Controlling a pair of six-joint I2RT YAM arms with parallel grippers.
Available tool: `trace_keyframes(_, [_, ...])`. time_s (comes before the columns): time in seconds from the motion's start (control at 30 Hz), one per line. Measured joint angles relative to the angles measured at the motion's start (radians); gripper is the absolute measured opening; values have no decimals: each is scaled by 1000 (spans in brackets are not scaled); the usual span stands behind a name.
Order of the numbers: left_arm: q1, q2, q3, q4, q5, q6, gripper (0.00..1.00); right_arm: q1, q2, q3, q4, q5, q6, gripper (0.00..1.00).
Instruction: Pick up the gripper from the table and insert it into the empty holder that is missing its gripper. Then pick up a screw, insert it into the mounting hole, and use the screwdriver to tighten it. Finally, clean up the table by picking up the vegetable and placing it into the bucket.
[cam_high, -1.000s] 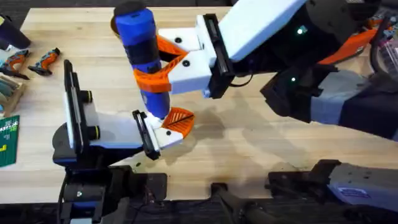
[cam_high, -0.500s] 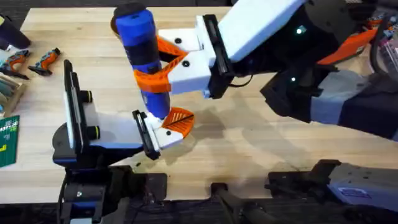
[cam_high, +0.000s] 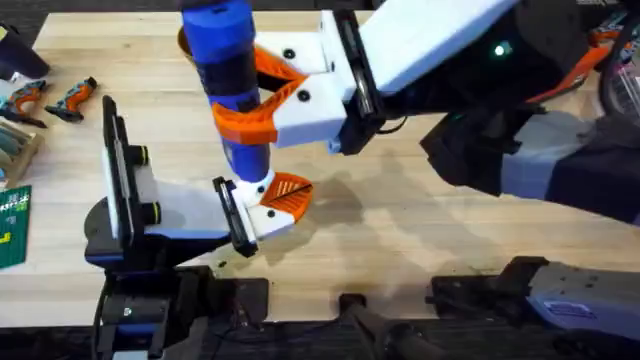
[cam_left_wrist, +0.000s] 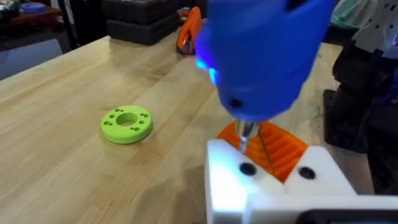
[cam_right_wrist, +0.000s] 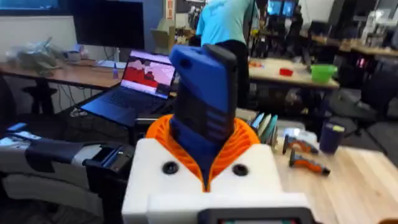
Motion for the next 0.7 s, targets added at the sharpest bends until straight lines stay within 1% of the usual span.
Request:
trace_keyframes(0.13, [0,0,0,0,0,0,6,-28,-18,66,-154,-4,13,26])
trace_keyframes(0.17, [0,0,0,0,0,0,6,-40,-26,103,-234,-4,11,26])
trace_keyframes(0.2, [0,0,0,0,0,0,6,-73,-40,247,-543,-1,-38,26])
trace_keyframes(0.23, [0,0,0,0,0,0,6,-83,-41,298,-662,4,-67,26])
trace_keyframes(0.3, [0,0,0,0,0,0,6,-99,-41,430,-976,49,-162,26])
trace_keyframes(0.37, [0,0,0,0,0,0,6,-109,-41,557,-1268,144,-279,26])
trace_keyframes(0.43, [0,0,0,0,0,0,6,-113,-41,659,-1462,253,-387,26])
trace_keyframes(0.47, [0,0,0,0,0,0,6,-115,-41,703,-1529,307,-435,26])
trace_keyframes(0.53, [0,0,0,0,0,0,6,-122,-47,770,-1610,422,-533,26])
trace_keyframes(0.63, [0,0,0,0,0,0,6,-146,-65,810,-1682,570,-670,26])
trace_keyframes(0.7, [0,0,0,0,0,0,6,-166,-70,819,-1765,651,-776,26])
